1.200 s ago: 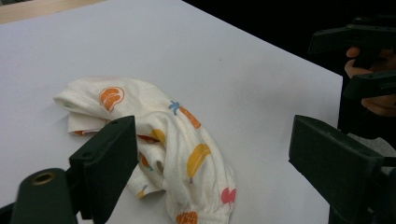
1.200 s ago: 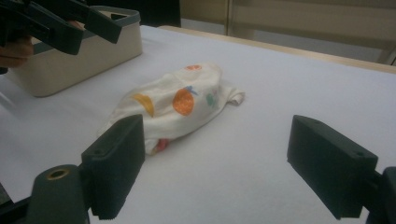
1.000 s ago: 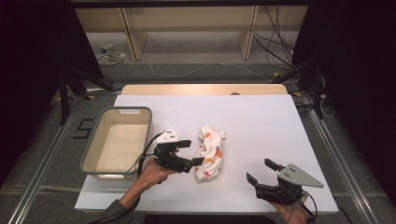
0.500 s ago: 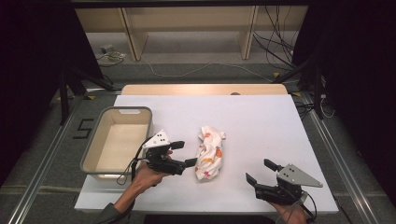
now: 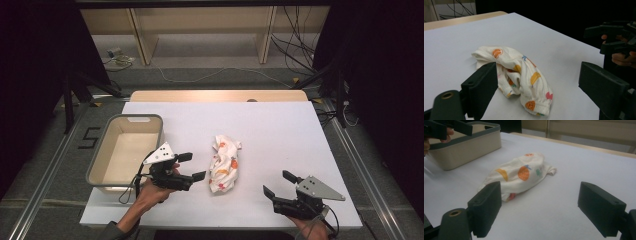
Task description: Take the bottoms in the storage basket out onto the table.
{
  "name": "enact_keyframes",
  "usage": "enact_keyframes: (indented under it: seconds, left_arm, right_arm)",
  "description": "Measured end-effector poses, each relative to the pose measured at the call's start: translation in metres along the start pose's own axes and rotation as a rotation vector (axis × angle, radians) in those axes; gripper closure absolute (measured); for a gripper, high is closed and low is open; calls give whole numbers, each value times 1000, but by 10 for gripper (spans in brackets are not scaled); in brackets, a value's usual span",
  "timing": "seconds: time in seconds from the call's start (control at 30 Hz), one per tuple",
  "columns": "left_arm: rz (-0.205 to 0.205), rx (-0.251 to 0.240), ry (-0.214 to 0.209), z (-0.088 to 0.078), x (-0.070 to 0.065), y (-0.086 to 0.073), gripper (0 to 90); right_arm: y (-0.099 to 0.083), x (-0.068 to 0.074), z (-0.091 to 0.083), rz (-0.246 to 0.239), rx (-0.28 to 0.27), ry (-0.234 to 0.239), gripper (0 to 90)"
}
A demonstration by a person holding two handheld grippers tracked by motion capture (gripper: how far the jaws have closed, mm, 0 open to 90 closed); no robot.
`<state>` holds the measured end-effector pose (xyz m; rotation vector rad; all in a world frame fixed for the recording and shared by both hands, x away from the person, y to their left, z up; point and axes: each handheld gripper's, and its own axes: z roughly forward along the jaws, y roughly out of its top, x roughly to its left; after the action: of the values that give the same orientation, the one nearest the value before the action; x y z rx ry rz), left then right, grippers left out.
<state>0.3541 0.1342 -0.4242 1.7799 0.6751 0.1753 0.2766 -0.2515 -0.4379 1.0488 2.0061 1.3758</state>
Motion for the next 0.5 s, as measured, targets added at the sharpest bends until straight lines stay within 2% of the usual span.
enact_keyframes:
  seconds: [0.5]
  left_arm:
    - [-14,-22,13,-13,0,-7,152]
  right_arm:
    - [0,0,0,-4,-3,-2,200]
